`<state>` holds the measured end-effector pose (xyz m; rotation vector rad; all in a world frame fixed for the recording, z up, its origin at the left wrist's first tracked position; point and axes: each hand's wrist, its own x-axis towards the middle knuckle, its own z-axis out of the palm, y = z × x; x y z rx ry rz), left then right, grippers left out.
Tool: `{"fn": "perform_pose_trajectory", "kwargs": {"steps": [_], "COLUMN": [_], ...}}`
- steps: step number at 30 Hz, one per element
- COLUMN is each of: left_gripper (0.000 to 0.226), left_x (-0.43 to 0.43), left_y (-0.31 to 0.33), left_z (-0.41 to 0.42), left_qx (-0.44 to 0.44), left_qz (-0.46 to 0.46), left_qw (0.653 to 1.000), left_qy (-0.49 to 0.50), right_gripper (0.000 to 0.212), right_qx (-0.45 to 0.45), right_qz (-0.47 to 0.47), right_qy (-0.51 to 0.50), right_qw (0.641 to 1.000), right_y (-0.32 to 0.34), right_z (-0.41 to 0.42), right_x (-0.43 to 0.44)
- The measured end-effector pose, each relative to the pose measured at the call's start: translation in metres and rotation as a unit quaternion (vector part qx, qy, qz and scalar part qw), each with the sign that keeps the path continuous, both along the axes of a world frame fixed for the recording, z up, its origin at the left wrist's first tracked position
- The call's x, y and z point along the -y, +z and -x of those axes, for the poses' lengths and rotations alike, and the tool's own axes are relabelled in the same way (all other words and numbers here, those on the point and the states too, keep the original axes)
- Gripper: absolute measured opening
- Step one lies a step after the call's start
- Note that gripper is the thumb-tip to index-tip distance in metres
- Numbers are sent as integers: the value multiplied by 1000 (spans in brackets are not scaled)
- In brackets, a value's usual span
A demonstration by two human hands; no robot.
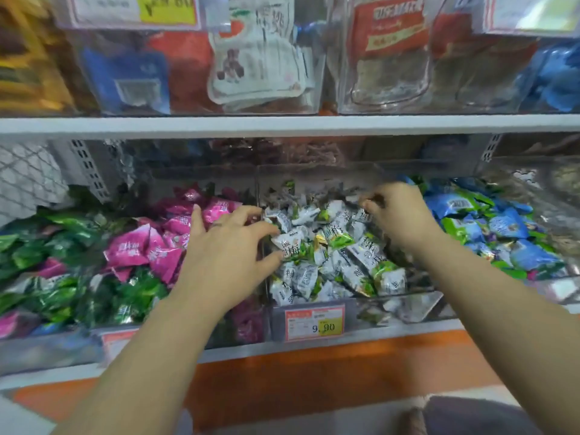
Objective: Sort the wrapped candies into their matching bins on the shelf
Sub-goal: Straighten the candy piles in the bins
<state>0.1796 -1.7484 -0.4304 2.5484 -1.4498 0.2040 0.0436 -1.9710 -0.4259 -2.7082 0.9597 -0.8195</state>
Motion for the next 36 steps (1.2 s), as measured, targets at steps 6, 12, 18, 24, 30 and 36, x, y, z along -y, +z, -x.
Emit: {"fn": "perform_pose_trajectory", "kwargs": {"steps": [6,12,18,24,30,36], "left_gripper": [46,48,46,46,46,47], "left_x": [0,-3,-6,-7,-6,-5], "left_y": [5,6,4,5,5,6], "left_z": [-10,-12,-13,-16,-17,-17], "left_qx": [-48,-68,-82,-95,-98,-108], "left_qz": [17,26,39,36,38,36], "left_qw": [999,997,996,994,994,993], "left_qy": [-3,-16,-25,-34,-36,-34], "right_gripper": [23,32,47,70,63,58], "right_qx": [-69,-150,-399,-447,-334,-276], "right_qz": [-39,-8,72,23,-13,9], "right_qy": [27,241,243,162,137,74], "right_qw": [997,959,881,879,933,958], "right_y": [25,25,13,28,22,20], "right_z": [3,-4,-32,-26,-16,-15], "right_x": [6,-50,-45,-7,9,20]}}
